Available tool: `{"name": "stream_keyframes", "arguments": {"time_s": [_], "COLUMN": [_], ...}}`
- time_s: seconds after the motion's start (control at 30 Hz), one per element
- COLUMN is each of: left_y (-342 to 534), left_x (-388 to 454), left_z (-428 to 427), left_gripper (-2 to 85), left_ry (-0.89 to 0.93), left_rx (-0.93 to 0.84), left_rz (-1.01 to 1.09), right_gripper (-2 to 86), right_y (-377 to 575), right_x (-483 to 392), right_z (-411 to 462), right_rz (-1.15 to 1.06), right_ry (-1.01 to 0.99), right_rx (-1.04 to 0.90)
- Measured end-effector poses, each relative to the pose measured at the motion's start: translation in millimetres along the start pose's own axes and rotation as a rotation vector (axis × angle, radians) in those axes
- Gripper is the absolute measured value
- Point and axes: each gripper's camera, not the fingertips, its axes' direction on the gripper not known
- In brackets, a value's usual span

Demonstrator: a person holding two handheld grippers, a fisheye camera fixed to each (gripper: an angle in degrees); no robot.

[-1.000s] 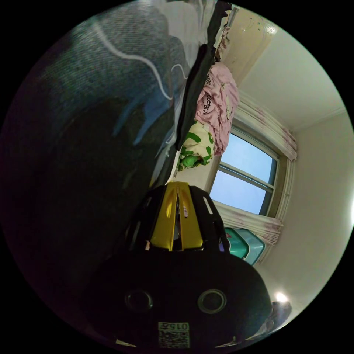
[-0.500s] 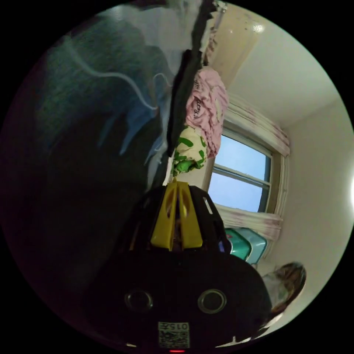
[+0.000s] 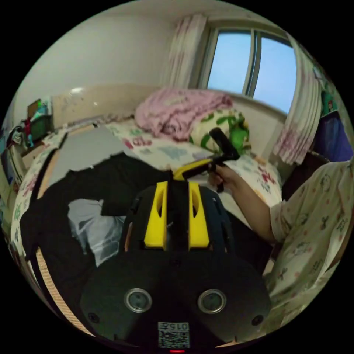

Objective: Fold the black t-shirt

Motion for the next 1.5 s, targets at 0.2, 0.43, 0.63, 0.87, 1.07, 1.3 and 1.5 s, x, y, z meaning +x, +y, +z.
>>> {"name": "stream_keyframes", "arguments": {"time_s": [0.2, 0.43, 0.63, 0.87, 1.07, 1.3, 1.5], "left_y": [6, 28, 53, 93, 164, 325, 413], "left_x": [6, 30, 32, 20, -45, -150, -252], "left_z": [68, 81, 82, 83, 0, -154, -147], "left_gripper": [8.5, 5.7, 2.5, 3.2, 6.2, 12.2, 14.7], "left_ry": [-0.028, -0.163, -0.155, -0.108, -0.053, -0.523, -0.532], "left_rx": [-0.225, -0.284, -0.294, -0.280, -0.038, 0.283, 0.379], "left_rz": [-0.037, -0.008, 0.006, -0.020, -0.289, -0.793, -1.099], "right_gripper": [11.4, 8.1, 1.2, 2.0, 7.9, 8.8, 5.2], "right_y": [-16, -49, -56, -63, -59, -74, -122], "right_x": [4, -22, -20, -28, -37, -133, -246], "right_z": [-21, 23, 29, 57, 64, 76, 119], "right_rz": [0.061, 0.032, 0.093, 0.089, 0.078, -0.114, -0.386], "right_ry": [0.126, 0.350, 0.346, 0.311, 0.256, 0.547, 0.605], "right_rx": [0.088, -0.028, 0.027, 0.003, 0.089, 0.247, 0.457]}}
